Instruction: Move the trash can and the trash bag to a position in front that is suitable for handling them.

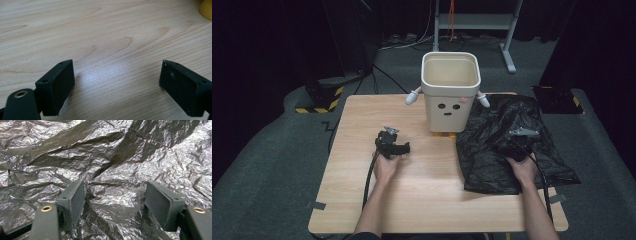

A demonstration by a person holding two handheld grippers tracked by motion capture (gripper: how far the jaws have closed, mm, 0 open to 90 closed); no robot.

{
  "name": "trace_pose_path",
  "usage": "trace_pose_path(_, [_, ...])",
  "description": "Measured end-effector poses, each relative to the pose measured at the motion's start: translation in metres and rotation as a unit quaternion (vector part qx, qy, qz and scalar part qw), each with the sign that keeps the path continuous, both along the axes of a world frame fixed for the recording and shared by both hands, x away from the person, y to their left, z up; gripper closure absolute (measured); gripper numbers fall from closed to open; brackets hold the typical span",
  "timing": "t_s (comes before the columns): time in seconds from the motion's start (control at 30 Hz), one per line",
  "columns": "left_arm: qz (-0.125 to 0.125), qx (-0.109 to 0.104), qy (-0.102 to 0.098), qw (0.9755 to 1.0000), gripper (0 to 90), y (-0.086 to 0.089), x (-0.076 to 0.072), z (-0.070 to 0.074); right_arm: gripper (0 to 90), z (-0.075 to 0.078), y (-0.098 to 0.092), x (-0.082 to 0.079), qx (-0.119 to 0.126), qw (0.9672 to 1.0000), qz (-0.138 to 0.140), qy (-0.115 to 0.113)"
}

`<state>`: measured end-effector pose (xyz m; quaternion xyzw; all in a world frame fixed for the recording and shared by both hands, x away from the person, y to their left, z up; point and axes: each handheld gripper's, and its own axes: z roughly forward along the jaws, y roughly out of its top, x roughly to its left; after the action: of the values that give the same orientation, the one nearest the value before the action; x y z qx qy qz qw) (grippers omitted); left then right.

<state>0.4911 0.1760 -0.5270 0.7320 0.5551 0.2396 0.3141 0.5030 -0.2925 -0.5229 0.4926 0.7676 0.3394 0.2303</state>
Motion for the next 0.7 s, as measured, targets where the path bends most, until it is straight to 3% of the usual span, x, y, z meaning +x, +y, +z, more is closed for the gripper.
trace_pose_path(0.3, [-0.001,-0.004,0.014,0.9999,14.2,-0.0018,-0.0021,0.0030,32.0,0.0000,-0.0001,0.0000,0.000,1.0000,0.000,0.000])
trace_pose_path(0.7, [-0.010,-0.027,0.034,0.9990,15.8,-0.0027,-0.0089,0.0079,32.1,0.0000,-0.0001,0.0000,0.000,1.0000,0.002,0.000])
